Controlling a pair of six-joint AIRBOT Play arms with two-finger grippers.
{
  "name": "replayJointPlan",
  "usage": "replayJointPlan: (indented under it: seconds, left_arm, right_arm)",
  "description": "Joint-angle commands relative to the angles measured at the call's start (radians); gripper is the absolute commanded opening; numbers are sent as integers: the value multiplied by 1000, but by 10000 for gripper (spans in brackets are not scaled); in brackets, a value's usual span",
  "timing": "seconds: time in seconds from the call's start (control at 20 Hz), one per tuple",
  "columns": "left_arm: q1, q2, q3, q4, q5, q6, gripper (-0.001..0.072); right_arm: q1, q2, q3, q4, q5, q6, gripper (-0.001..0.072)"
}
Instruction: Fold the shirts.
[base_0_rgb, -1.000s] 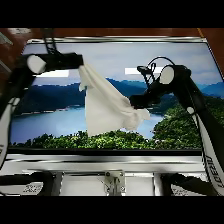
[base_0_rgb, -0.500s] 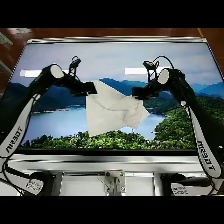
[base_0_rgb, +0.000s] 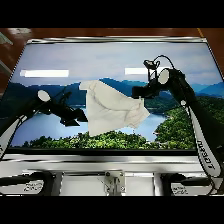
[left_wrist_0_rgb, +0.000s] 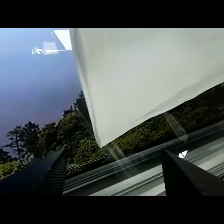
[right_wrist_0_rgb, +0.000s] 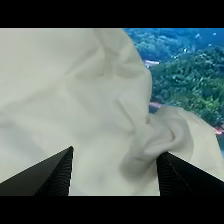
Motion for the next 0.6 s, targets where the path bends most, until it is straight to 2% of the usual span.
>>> replayJointPlan:
  seconds: [0.0,0.15,0.2,0.35,0.45,0.55]
  left_arm:
    - [-39,0,-114,-96,95,14,719]
    - [-119,-32,-114,-102,135,14,719]
    - [-138,-42,-114,-102,156,13,718]
    - [-173,-49,-114,-105,237,-30,718]
    - [-180,-57,-114,-110,243,-36,717]
    - [-186,-76,-113,-115,245,-53,701]
  right_arm:
    - [0,0,0,-29,32,-109,630]
    - [-23,-1,0,-263,140,-129,629]
    - [-55,0,0,-279,169,-142,628]
    - [-215,-1,0,-148,248,-151,628]
    - [-318,-1,-2,-22,275,-161,629]
    - [-391,-1,-2,39,291,-165,629]
